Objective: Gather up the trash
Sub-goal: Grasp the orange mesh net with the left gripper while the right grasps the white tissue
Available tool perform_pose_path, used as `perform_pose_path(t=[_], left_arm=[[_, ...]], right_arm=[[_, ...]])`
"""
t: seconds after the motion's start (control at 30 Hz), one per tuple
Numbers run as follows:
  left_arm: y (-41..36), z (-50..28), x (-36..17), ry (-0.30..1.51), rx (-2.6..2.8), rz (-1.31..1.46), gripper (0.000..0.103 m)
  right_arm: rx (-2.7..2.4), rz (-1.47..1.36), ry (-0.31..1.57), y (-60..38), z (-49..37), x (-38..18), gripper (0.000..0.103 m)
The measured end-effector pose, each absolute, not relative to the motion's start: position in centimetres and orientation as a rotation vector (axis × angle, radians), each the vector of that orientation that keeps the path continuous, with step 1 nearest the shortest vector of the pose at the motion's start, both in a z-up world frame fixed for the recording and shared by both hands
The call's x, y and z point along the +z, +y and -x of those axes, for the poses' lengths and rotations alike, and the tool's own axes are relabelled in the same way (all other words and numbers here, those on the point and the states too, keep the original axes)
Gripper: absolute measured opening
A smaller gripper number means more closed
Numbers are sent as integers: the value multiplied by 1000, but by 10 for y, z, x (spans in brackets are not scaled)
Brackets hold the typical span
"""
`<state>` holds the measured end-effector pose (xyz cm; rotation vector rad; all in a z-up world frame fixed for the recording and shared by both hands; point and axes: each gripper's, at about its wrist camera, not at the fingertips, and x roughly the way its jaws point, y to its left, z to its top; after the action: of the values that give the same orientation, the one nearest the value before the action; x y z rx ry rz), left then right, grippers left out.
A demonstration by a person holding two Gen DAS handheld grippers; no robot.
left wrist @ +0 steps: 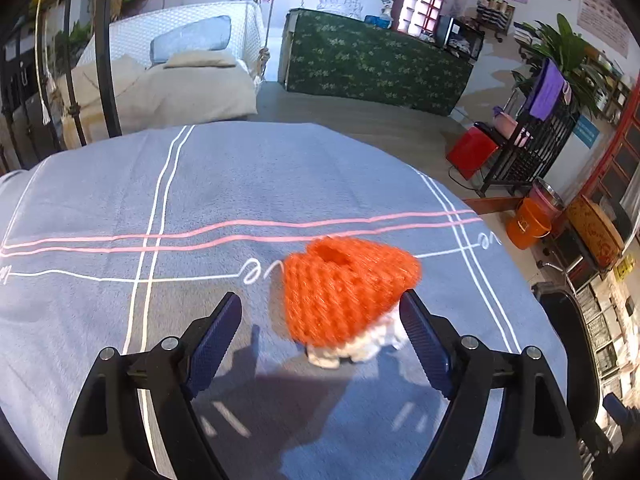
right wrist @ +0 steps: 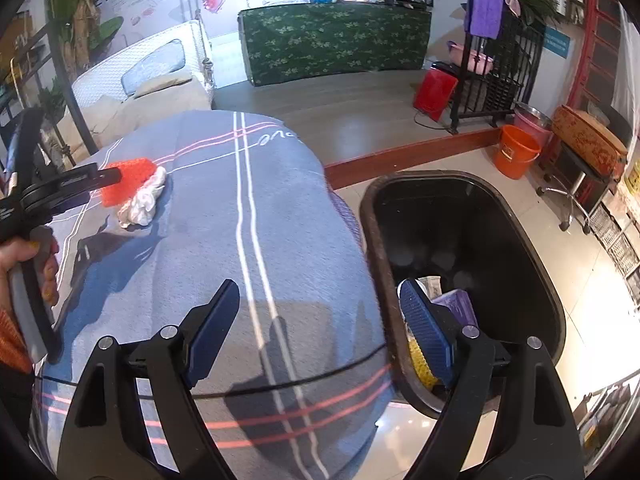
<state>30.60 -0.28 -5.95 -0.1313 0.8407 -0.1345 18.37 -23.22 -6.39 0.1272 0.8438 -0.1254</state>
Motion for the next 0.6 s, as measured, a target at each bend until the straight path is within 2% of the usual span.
perform_pose_path(t=[0.1, 0.13, 0.17, 0.23, 0.33, 0.37, 0.6], left_arm=[[0, -312, -63, 846, -151, 132, 76], [-1, -313, -63, 844, -156, 128, 70], [-2, -313, -63, 843, -159, 126, 57], [-3, -315, -66, 853, -175, 144, 41], [-1, -311, -68, 840, -173, 166, 26], [1, -308, -66, 827, -170, 174, 23], [18, -283, -47, 753, -114, 187, 22]], right_arm=[[-114, -122, 849, -225, -189, -62, 82], [-108, -120, 851, -223, -191, -62, 82], [-97, -119, 854, -220, -193, -61, 82], [-81, -110, 855, -214, -197, -60, 82], [-57, -84, 849, -203, -205, -57, 82], [-43, -84, 849, -200, -208, -56, 82], [45, -77, 858, -173, -233, -54, 82]])
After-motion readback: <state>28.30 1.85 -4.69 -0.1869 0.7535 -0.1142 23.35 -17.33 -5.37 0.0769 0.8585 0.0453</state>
